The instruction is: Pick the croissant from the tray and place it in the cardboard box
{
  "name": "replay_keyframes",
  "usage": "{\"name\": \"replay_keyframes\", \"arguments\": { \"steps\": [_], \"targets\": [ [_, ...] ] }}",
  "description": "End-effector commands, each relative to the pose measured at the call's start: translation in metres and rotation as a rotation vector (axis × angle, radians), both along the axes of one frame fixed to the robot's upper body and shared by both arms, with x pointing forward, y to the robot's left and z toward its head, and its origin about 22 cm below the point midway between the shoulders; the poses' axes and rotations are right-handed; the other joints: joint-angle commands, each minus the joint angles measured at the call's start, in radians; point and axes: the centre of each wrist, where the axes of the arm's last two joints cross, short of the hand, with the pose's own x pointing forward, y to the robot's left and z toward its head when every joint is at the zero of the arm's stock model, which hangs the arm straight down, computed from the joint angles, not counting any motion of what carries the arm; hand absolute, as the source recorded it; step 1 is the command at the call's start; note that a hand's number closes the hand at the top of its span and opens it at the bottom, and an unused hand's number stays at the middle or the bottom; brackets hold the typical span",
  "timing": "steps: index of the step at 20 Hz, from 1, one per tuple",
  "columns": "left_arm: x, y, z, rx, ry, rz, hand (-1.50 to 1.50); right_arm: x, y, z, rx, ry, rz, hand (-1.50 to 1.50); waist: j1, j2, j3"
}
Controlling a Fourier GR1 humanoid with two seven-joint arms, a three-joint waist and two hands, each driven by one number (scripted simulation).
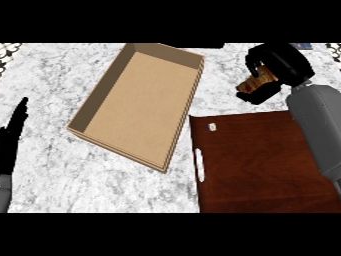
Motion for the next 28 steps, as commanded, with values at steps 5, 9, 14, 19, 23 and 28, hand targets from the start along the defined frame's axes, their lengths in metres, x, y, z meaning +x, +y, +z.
{"name": "replay_keyframes", "arguments": {
  "steps": [5,9,14,19,23,28],
  "targets": [
    [-0.008,0.01,-0.002,-0.001,0.014,0.018,0.0,0.014,0.063,0.055,0.114,-0.047,0.181,1.5,-0.011,-0.006,-0.001],
    [0.006,0.014,0.01,0.019,0.008,0.022,0.0,0.007,0.112,0.047,0.193,0.058,0.256,1.5,-0.021,-0.007,-0.001],
    [0.005,0.006,0.007,-0.01,0.019,-0.006,0.0,0.015,0.161,0.085,0.282,0.12,0.222,1.5,-0.005,-0.003,-0.001],
    [0.007,0.002,0.007,0.006,-0.009,-0.028,0.0,0.016,0.205,0.095,0.324,0.208,0.185,1.5,0.019,0.002,-0.002],
    [0.015,-0.011,0.009,-0.018,-0.003,-0.049,0.0,0.022,0.214,0.084,0.347,0.251,0.14,1.5,0.047,0.011,-0.002],
    [0.017,-0.013,0.006,-0.012,-0.018,-0.053,0.0,0.026,0.223,0.086,0.34,0.272,0.134,1.5,0.054,0.017,-0.003]
  ]
}}
